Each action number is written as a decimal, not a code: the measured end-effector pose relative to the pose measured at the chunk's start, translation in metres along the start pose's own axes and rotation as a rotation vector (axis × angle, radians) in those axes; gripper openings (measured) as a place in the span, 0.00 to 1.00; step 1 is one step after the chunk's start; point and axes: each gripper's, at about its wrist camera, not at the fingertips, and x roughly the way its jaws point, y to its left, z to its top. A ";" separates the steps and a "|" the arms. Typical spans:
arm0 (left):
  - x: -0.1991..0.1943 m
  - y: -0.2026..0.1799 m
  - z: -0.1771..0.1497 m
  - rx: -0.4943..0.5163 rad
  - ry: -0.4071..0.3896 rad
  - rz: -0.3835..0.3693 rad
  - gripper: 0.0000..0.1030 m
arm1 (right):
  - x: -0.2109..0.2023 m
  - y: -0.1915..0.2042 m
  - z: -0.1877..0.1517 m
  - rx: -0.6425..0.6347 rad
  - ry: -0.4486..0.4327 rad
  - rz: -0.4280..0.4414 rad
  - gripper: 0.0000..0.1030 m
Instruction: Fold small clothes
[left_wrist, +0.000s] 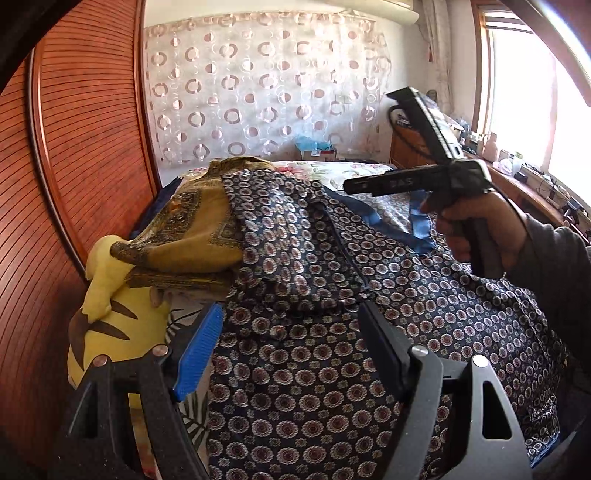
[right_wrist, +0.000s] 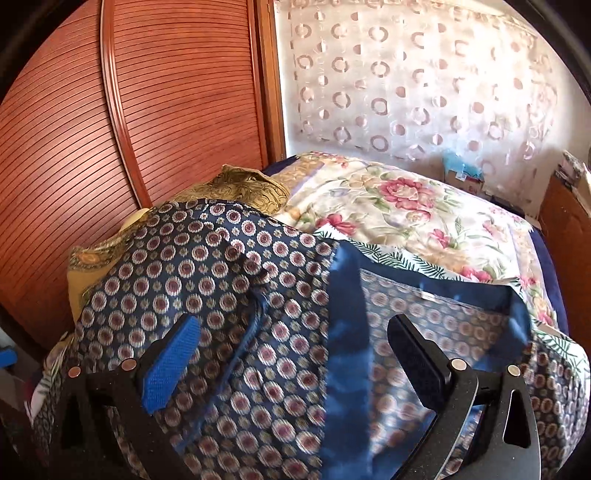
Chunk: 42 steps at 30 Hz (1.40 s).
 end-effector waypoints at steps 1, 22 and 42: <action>0.001 -0.003 0.001 0.003 -0.001 -0.004 0.74 | -0.007 -0.003 -0.004 -0.002 -0.004 -0.002 0.98; 0.060 -0.056 0.021 0.069 0.064 -0.085 0.74 | -0.210 -0.082 -0.173 0.111 -0.024 -0.146 0.98; 0.128 -0.088 0.010 0.139 0.241 -0.118 0.74 | -0.306 -0.153 -0.250 0.342 0.035 -0.428 0.86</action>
